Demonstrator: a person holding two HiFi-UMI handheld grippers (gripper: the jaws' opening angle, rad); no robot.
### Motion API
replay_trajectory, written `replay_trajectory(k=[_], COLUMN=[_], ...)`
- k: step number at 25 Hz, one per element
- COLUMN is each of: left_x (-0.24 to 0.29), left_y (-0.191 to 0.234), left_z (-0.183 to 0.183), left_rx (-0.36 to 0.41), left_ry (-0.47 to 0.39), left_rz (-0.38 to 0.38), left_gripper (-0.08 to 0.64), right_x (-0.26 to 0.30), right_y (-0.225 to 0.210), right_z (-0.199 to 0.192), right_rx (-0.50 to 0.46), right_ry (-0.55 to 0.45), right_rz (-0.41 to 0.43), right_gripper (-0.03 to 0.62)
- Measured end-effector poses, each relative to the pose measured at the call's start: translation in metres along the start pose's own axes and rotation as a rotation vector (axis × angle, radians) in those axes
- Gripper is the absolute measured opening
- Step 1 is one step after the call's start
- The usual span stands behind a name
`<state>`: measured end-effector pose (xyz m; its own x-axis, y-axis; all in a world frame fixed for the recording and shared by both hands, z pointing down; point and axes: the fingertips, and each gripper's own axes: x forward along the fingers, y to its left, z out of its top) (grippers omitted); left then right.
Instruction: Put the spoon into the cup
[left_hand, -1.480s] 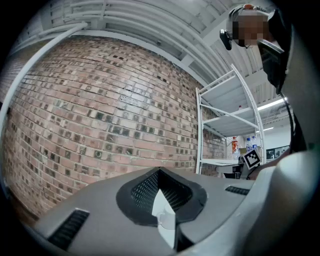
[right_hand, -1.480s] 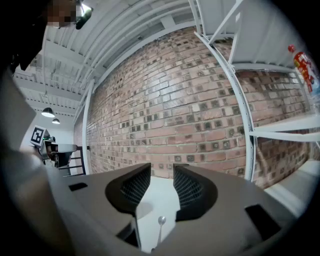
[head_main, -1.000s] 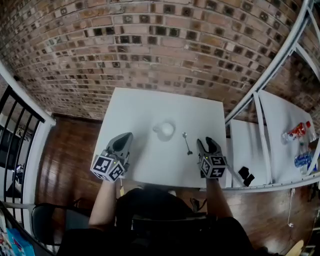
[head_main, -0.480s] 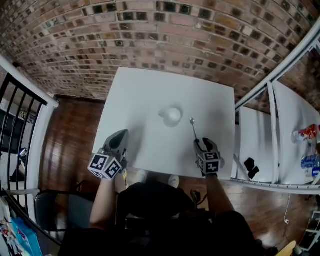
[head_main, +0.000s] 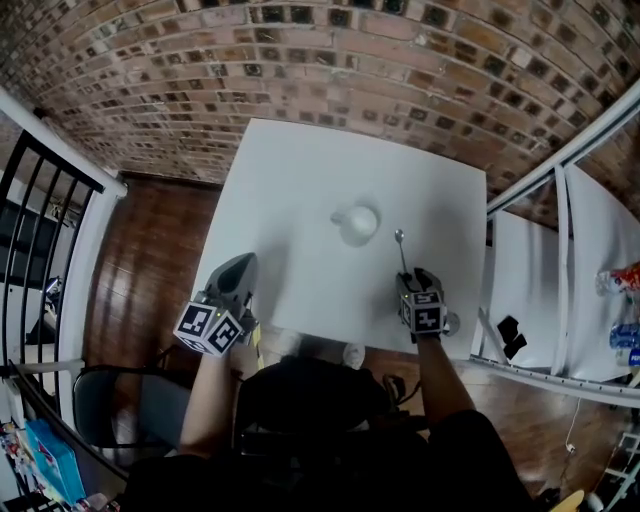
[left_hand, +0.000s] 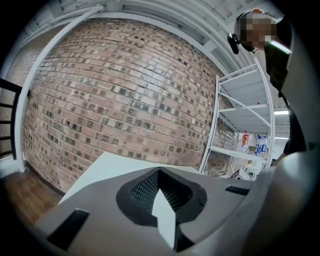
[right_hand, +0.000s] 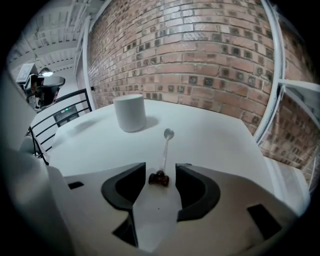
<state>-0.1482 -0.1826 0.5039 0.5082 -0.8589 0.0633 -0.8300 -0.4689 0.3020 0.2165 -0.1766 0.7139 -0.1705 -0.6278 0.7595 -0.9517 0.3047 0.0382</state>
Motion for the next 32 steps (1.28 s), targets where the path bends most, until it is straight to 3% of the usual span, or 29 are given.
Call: replay_trajectory(k=[5,18,25,32], left_x=[-0.003,-0.006,-0.009,0.004], left_y=[0.004,-0.001,0.001,-0.013], left_z=[-0.002,-0.004,0.002,0.017], left_rx=[-0.007,-0.014,-0.007,0.020], left_ry=[-0.004,-0.003,-0.015,-0.055], left_rz=[0.007,-0.011,-0.012,-0.060], left_gripper=[0.003,0.003,0.003,0.003], right_x=[0.003,0.001,-0.025,-0.070], right_y=[0.002,0.006,-0.002,-0.017], right_z=[-0.008,-0.006,0.029,0.085], right_rx=[0.068,-0.013,-0.018,-0.023], right_ry=[-0.013,0.055,-0.077,-0.254], right_rz=[-0.013,0.010,-0.019,-0.044], right_gripper=[0.186,0.129,0.127,0.127])
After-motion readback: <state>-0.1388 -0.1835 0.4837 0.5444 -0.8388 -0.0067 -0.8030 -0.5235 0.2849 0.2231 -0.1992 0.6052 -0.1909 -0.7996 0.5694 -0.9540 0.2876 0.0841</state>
